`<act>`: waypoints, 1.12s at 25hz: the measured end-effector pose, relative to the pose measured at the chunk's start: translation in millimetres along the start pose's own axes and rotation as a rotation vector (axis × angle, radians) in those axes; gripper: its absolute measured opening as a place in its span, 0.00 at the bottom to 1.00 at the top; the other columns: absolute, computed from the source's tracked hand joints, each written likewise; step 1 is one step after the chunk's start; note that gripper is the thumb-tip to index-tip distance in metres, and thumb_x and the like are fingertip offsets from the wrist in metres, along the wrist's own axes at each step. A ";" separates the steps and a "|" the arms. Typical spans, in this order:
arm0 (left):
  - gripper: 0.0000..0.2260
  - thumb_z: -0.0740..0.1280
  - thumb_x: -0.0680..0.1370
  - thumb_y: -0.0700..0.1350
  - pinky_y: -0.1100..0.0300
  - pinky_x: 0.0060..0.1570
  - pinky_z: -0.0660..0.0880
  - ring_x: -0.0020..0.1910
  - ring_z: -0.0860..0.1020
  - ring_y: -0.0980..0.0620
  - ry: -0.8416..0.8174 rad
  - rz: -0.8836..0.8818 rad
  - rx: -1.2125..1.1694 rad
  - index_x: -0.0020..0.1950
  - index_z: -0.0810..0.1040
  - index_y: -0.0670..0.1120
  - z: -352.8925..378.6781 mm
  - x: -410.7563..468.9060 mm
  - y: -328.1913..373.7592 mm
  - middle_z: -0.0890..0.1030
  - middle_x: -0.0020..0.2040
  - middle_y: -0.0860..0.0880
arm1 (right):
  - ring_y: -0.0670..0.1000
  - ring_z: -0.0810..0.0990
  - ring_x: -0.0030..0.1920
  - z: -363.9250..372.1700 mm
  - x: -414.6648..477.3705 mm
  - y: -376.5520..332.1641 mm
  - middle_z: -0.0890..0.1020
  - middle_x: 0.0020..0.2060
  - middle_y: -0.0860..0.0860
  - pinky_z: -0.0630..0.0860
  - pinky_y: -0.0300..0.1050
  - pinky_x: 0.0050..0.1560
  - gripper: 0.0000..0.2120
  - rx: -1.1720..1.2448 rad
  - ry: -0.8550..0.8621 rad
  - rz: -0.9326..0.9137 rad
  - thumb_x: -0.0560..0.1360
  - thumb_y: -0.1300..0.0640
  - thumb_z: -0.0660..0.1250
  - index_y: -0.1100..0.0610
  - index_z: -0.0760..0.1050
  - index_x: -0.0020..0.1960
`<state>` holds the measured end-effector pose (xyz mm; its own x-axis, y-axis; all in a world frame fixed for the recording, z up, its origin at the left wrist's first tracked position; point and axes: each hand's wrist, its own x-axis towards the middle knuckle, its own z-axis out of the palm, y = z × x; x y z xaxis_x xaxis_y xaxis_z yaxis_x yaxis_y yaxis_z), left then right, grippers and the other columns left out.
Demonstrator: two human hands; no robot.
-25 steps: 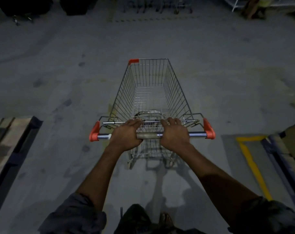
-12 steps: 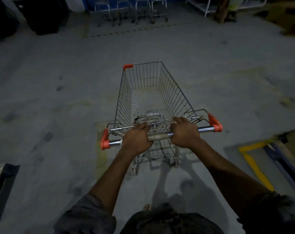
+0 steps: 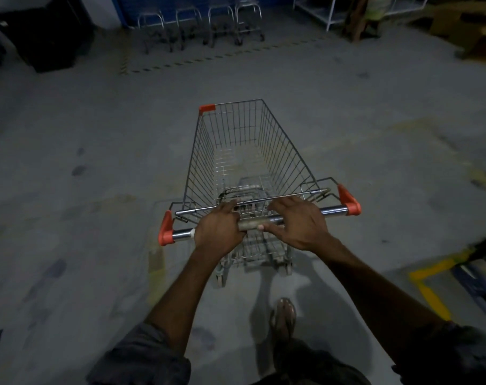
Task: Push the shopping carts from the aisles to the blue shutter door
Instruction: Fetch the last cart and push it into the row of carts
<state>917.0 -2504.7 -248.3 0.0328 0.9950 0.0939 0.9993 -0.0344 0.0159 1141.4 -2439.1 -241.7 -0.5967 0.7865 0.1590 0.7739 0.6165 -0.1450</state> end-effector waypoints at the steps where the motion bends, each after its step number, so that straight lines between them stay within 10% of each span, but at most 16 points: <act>1: 0.16 0.72 0.71 0.58 0.55 0.49 0.79 0.64 0.79 0.51 0.021 0.003 0.001 0.50 0.87 0.49 2.5 19.5 -6.8 0.75 0.73 0.53 | 0.51 0.79 0.59 5.3 18.0 8.0 0.82 0.61 0.48 0.76 0.47 0.55 0.39 -0.004 0.042 -0.005 0.75 0.21 0.49 0.48 0.80 0.62; 10: 0.14 0.68 0.73 0.63 0.58 0.56 0.74 0.73 0.71 0.53 -0.108 0.099 -0.364 0.45 0.73 0.54 -9.6 195.3 -70.5 0.61 0.81 0.57 | 0.59 0.68 0.76 19.0 185.4 81.3 0.70 0.77 0.55 0.75 0.58 0.67 0.46 0.120 0.003 0.003 0.75 0.20 0.42 0.51 0.85 0.57; 17: 0.39 0.41 0.79 0.74 0.46 0.71 0.67 0.75 0.68 0.49 -0.166 -0.060 -0.252 0.64 0.80 0.52 17.1 340.1 -103.0 0.71 0.77 0.51 | 0.55 0.55 0.82 10.0 319.8 136.2 0.57 0.82 0.49 0.59 0.60 0.78 0.41 0.165 -0.363 0.121 0.72 0.18 0.46 0.41 0.77 0.69; 23: 0.24 0.53 0.82 0.68 0.50 0.63 0.74 0.69 0.74 0.49 -0.128 -0.064 -0.306 0.60 0.79 0.54 31.8 469.2 -131.2 0.76 0.70 0.52 | 0.57 0.48 0.82 2.6 438.6 191.3 0.50 0.83 0.48 0.52 0.64 0.78 0.40 0.174 -0.471 0.167 0.72 0.18 0.48 0.37 0.65 0.77; 28: 0.33 0.44 0.82 0.67 0.50 0.74 0.62 0.78 0.64 0.47 -0.139 0.015 -0.144 0.58 0.86 0.53 40.8 577.9 -158.5 0.67 0.79 0.52 | 0.55 0.51 0.82 8.1 534.8 235.3 0.53 0.83 0.46 0.55 0.65 0.77 0.42 0.136 -0.464 0.189 0.70 0.17 0.46 0.38 0.74 0.71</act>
<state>778.3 -1920.4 -237.2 0.0595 0.9973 -0.0428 0.9859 -0.0520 0.1590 1002.6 -1873.1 -198.7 -0.5040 0.7991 -0.3278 0.8613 0.4368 -0.2596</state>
